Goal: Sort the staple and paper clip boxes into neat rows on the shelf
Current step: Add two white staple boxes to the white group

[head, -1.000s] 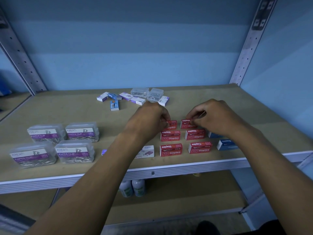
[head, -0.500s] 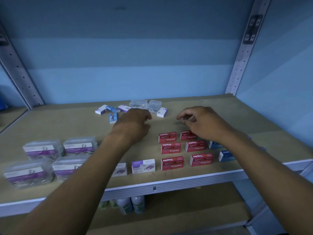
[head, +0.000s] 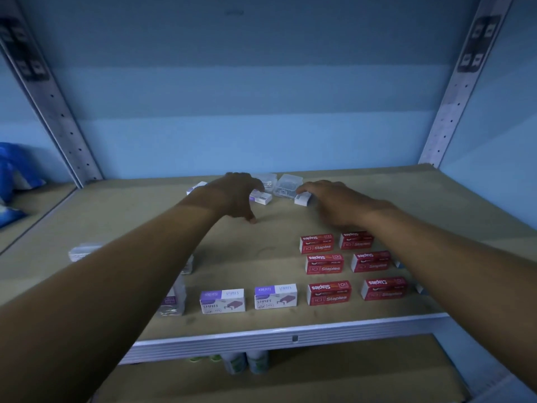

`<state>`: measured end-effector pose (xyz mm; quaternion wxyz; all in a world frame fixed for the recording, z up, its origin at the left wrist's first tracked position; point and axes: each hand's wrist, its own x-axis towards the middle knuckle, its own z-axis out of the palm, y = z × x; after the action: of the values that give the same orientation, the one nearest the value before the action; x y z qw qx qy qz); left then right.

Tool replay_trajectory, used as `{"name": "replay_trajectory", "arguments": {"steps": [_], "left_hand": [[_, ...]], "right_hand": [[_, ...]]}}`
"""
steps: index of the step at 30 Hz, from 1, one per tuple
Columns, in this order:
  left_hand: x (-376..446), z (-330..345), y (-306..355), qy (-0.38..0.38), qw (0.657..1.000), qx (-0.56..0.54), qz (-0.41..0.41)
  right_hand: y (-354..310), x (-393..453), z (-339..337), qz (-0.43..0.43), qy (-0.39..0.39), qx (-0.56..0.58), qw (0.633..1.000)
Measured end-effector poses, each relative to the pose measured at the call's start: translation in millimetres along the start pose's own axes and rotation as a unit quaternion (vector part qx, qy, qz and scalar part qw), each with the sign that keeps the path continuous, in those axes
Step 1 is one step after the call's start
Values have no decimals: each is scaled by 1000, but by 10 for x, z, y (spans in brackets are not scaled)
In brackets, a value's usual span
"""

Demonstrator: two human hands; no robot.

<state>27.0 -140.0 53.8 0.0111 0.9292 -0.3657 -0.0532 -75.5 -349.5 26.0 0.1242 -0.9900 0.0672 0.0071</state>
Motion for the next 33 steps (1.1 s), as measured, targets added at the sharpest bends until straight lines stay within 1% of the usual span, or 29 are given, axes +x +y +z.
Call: {"name": "replay_trajectory", "arguments": {"steps": [4,7,13,15,19,21,24,28,33], "left_hand": [[58,-64,4,-37,999,38,3],[94,-91,4,-59,997,47,-4],[107,-90,6,-63,997,46,-11],[112,-79,-9,-57,997,51,-13],[73,-92,-4,-26,999,31,33],[50,-95,-2,-21,999,14,45],[-3,-92,10,-19,999,-10,48],[-72,-64,17,4,998,-23,57],[-174,-27,37,22,998,-22,54]], "right_hand": [[2,79,32,4,-1,5,1000],[5,117,21,-9,1,-2,1000],[35,87,-48,-17,15,-4,1000],[53,79,-52,-16,22,-6,1000],[79,12,-68,-27,43,9,999],[62,-39,-103,-37,43,12,998],[29,-114,-150,-44,39,46,997],[-16,-214,-184,-33,40,105,993],[-93,-297,-180,-10,45,131,990]]}}
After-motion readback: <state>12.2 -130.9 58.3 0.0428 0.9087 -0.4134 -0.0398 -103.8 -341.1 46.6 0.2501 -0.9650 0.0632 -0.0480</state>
